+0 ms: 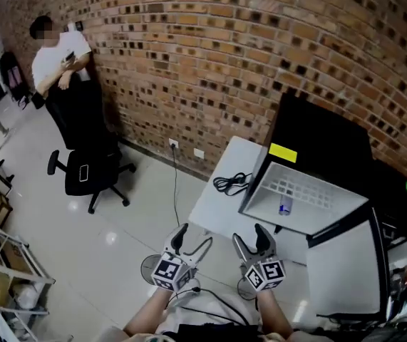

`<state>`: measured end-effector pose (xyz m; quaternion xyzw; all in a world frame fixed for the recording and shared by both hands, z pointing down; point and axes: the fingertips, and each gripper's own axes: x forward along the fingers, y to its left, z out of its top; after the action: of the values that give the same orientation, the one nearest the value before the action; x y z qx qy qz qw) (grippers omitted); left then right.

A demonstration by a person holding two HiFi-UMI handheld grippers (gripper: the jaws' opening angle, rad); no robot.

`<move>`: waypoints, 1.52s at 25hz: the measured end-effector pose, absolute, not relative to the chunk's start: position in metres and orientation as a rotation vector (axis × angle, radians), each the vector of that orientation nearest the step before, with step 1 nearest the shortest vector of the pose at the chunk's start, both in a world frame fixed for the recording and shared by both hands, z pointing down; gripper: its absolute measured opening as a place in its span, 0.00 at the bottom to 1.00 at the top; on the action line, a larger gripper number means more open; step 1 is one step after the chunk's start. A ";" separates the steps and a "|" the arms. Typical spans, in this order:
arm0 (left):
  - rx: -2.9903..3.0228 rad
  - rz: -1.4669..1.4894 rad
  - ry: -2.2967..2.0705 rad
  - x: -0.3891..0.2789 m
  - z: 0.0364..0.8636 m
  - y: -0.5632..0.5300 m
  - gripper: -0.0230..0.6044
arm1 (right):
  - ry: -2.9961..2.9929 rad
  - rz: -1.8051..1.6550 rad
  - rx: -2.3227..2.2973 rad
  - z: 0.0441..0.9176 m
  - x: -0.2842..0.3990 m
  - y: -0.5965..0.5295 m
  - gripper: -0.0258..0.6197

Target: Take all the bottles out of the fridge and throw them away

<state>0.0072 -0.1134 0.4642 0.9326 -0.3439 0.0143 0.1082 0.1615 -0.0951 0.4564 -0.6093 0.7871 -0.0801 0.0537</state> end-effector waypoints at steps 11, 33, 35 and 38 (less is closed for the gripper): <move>2.986 -0.121 -0.595 0.193 0.382 -0.085 0.60 | 1.831 0.022 -2.296 0.371 0.361 0.035 0.61; 2.959 -0.062 -0.578 0.225 0.394 -0.057 0.60 | 1.987 -0.535 -2.310 0.506 0.389 0.012 0.60; 2.942 -0.038 -0.603 0.218 0.401 -0.056 0.60 | 2.035 -0.625 -2.286 0.536 0.385 -0.007 0.60; 2.925 0.004 -0.653 0.206 0.406 -0.058 0.60 | 2.085 -0.710 -2.298 0.574 0.391 -0.044 0.60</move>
<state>0.2060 -0.0580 0.4057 0.9734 -0.2173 0.0012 0.0722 0.3909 -0.0437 0.5744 -0.7217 0.6549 -0.2231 -0.0208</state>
